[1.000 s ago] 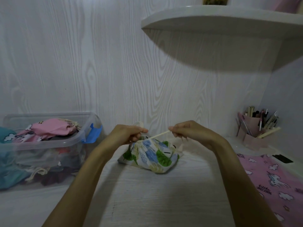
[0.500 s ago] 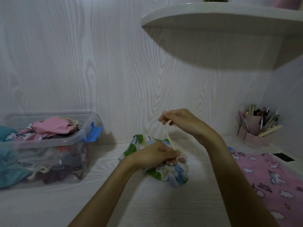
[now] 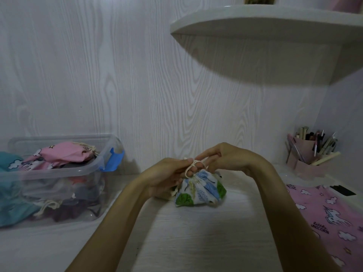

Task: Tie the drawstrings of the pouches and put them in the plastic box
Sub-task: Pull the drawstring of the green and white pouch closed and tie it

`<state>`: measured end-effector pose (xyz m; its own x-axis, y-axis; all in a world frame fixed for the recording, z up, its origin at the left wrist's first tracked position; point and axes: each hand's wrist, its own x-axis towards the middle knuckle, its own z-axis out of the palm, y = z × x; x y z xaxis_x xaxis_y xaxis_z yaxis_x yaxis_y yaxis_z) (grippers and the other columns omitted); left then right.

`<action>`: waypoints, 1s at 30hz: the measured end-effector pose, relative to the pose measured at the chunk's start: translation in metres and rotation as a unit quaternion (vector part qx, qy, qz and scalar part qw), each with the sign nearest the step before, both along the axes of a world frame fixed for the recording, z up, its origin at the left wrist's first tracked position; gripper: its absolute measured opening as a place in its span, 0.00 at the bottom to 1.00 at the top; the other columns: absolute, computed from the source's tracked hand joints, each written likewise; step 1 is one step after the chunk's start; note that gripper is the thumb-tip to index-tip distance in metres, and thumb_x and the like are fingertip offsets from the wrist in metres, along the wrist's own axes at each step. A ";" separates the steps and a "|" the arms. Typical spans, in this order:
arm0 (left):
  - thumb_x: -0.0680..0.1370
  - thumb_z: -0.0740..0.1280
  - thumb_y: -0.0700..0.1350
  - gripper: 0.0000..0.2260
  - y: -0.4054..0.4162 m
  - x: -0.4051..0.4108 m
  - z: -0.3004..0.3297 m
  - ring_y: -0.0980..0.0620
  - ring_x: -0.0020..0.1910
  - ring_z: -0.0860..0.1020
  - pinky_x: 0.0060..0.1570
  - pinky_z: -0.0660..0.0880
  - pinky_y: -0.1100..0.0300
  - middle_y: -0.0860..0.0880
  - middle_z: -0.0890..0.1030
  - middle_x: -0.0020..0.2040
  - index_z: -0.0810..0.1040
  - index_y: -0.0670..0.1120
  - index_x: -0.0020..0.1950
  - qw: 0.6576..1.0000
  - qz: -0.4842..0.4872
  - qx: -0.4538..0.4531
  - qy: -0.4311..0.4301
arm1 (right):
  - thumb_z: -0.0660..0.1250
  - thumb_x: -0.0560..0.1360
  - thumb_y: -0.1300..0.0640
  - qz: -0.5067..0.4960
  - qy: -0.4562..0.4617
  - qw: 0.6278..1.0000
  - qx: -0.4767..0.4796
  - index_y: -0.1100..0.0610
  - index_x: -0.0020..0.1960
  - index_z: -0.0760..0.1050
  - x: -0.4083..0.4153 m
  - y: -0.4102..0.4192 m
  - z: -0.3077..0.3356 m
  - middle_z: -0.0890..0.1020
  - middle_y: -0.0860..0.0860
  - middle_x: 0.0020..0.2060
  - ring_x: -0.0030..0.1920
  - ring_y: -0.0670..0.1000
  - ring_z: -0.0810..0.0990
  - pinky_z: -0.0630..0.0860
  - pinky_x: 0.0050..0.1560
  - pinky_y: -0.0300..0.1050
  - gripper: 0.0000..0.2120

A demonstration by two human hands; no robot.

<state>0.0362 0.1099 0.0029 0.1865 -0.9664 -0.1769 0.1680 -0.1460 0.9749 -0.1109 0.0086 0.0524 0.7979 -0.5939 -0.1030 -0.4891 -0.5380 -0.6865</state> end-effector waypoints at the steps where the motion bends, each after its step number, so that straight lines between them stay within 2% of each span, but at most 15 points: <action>1: 0.77 0.65 0.47 0.12 0.001 0.003 0.001 0.55 0.40 0.75 0.47 0.67 0.62 0.48 0.81 0.39 0.84 0.40 0.48 1.000 0.006 -0.003 -0.004 | 0.68 0.72 0.62 -0.003 0.002 1.000 -0.009 0.53 0.56 0.81 0.000 0.001 0.000 0.83 0.51 0.50 0.55 0.47 0.78 0.74 0.56 0.37 0.13; 3: 0.78 0.64 0.46 0.12 0.004 0.006 0.004 0.56 0.39 0.78 0.42 0.73 0.66 0.48 0.83 0.40 0.82 0.39 0.51 1.000 0.009 -0.008 -0.002 | 0.69 0.73 0.59 -0.015 -0.029 0.999 -0.024 0.56 0.53 0.82 -0.001 0.001 -0.001 0.84 0.51 0.44 0.46 0.44 0.79 0.74 0.43 0.29 0.10; 7: 0.78 0.64 0.45 0.11 0.010 0.008 0.009 0.58 0.41 0.81 0.46 0.75 0.66 0.48 0.85 0.43 0.85 0.43 0.46 1.000 -0.009 0.014 -0.011 | 0.75 0.69 0.55 -0.061 -0.116 0.986 -0.102 0.55 0.47 0.84 -0.005 0.003 0.003 0.85 0.51 0.37 0.37 0.43 0.81 0.74 0.41 0.32 0.08; 10: 0.77 0.66 0.44 0.09 0.012 0.008 0.011 0.58 0.41 0.83 0.43 0.79 0.67 0.48 0.86 0.44 0.83 0.42 0.50 1.000 0.008 0.017 -0.016 | 0.76 0.67 0.52 -0.068 -0.099 0.981 -0.149 0.52 0.44 0.85 -0.008 0.010 0.010 0.84 0.46 0.35 0.35 0.41 0.80 0.73 0.36 0.30 0.07; 12: 0.76 0.67 0.42 0.08 0.012 0.008 0.011 0.58 0.39 0.83 0.41 0.80 0.67 0.47 0.86 0.43 0.82 0.42 0.51 0.999 0.040 -0.008 0.009 | 0.76 0.67 0.51 -0.078 -0.092 0.980 -0.157 0.52 0.44 0.85 -0.013 0.014 0.017 0.83 0.44 0.35 0.37 0.41 0.79 0.73 0.36 0.33 0.08; 15: 0.74 0.68 0.40 0.06 0.012 0.007 0.011 0.59 0.38 0.83 0.36 0.79 0.69 0.48 0.86 0.41 0.83 0.42 0.49 0.995 0.070 -0.051 0.039 | 0.75 0.68 0.50 -0.065 -0.057 0.984 -0.153 0.53 0.45 0.85 -0.021 0.022 0.029 0.84 0.47 0.35 0.39 0.45 0.79 0.75 0.40 0.40 0.09; 17: 0.74 0.69 0.38 0.06 0.012 0.008 0.011 0.59 0.37 0.83 0.35 0.78 0.70 0.48 0.85 0.39 0.82 0.41 0.49 0.993 0.090 -0.069 0.046 | 0.73 0.69 0.48 -0.050 -0.024 0.989 -0.137 0.54 0.44 0.85 -0.029 0.028 0.036 0.81 0.48 0.30 0.33 0.43 0.77 0.73 0.37 0.40 0.10; 19: 0.73 0.70 0.37 0.07 0.013 0.011 0.011 0.59 0.38 0.83 0.34 0.78 0.70 0.47 0.85 0.39 0.82 0.40 0.50 0.990 0.111 -0.072 0.052 | 0.70 0.71 0.46 -0.031 -0.001 0.993 -0.115 0.52 0.42 0.85 -0.037 0.032 0.041 0.78 0.47 0.25 0.28 0.41 0.74 0.70 0.35 0.35 0.11; 20: 0.72 0.70 0.37 0.07 0.014 0.013 0.012 0.59 0.38 0.83 0.34 0.78 0.70 0.47 0.85 0.39 0.83 0.41 0.50 0.989 0.121 -0.071 0.055 | 0.67 0.72 0.45 -0.025 0.003 0.994 -0.108 0.51 0.42 0.84 -0.039 0.032 0.042 0.79 0.47 0.25 0.27 0.41 0.74 0.69 0.37 0.34 0.12; 22: 0.72 0.71 0.37 0.05 0.014 0.014 0.012 0.59 0.36 0.83 0.33 0.78 0.70 0.47 0.85 0.38 0.84 0.43 0.46 0.987 0.135 -0.065 0.056 | 0.63 0.75 0.44 -0.026 -0.009 0.993 -0.114 0.50 0.45 0.83 -0.037 0.027 0.038 0.83 0.47 0.33 0.26 0.40 0.73 0.72 0.41 0.36 0.13; 24: 0.72 0.71 0.38 0.03 0.014 0.011 0.012 0.59 0.35 0.83 0.32 0.77 0.70 0.48 0.85 0.37 0.84 0.44 0.43 0.987 0.140 -0.059 0.048 | 0.63 0.77 0.47 -0.027 -0.041 0.988 -0.145 0.50 0.51 0.82 -0.025 0.020 0.029 0.84 0.46 0.42 0.32 0.41 0.76 0.74 0.46 0.39 0.11; 26: 0.71 0.71 0.38 0.03 0.014 0.008 0.013 0.59 0.34 0.82 0.32 0.77 0.70 0.48 0.85 0.36 0.84 0.44 0.42 0.989 0.135 -0.055 0.026 | 0.63 0.78 0.50 0.014 -0.043 0.986 -0.162 0.50 0.57 0.79 -0.011 0.015 0.017 0.82 0.45 0.50 0.40 0.39 0.76 0.74 0.49 0.37 0.11; 30: 0.71 0.72 0.37 0.03 0.014 0.006 0.012 0.60 0.31 0.80 0.30 0.76 0.71 0.49 0.83 0.33 0.84 0.44 0.39 0.989 0.136 -0.056 -0.025 | 0.60 0.79 0.52 0.086 -0.008 0.994 -0.066 0.52 0.62 0.77 0.006 0.014 -0.002 0.81 0.45 0.51 0.50 0.42 0.79 0.76 0.47 0.30 0.14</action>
